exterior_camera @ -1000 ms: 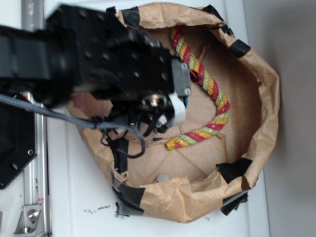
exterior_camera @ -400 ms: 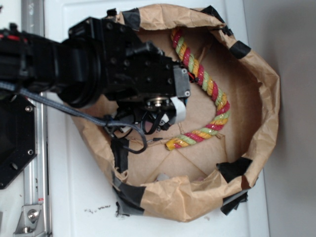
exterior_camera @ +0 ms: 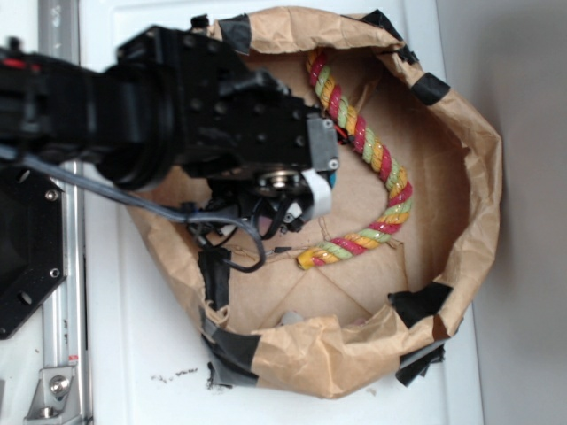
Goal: Grab the black box.
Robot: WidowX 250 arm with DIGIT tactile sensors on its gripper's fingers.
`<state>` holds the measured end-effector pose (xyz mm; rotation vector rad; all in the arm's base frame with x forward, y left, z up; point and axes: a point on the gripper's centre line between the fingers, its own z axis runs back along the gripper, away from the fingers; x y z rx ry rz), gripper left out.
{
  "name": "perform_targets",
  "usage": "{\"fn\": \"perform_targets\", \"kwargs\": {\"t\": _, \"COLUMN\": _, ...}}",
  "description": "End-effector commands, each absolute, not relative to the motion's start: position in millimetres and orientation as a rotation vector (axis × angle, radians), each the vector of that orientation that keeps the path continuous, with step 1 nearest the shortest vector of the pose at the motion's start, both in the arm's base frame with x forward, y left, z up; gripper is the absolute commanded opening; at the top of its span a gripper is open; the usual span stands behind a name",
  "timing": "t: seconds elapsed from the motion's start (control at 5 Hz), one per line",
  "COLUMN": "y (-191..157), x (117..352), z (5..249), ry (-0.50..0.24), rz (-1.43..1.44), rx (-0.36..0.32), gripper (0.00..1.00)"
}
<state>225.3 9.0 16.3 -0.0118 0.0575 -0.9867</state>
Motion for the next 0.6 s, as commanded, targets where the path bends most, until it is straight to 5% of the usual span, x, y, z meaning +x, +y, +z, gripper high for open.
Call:
{"fn": "perform_targets", "kwargs": {"t": 0.0, "y": 16, "x": 220, "z": 87, "ry": -0.070, "rz": -0.897, "rx": 0.090, "gripper": 0.00}}
{"fn": "perform_targets", "kwargs": {"t": 0.2, "y": 17, "x": 239, "z": 136, "ry": -0.100, "rz": -0.726, "rx": 0.120, "gripper": 0.00}}
{"fn": "perform_targets", "kwargs": {"t": 0.4, "y": 0, "x": 258, "z": 155, "ry": -0.077, "rz": -0.684, "rx": 0.121, "gripper": 0.00}}
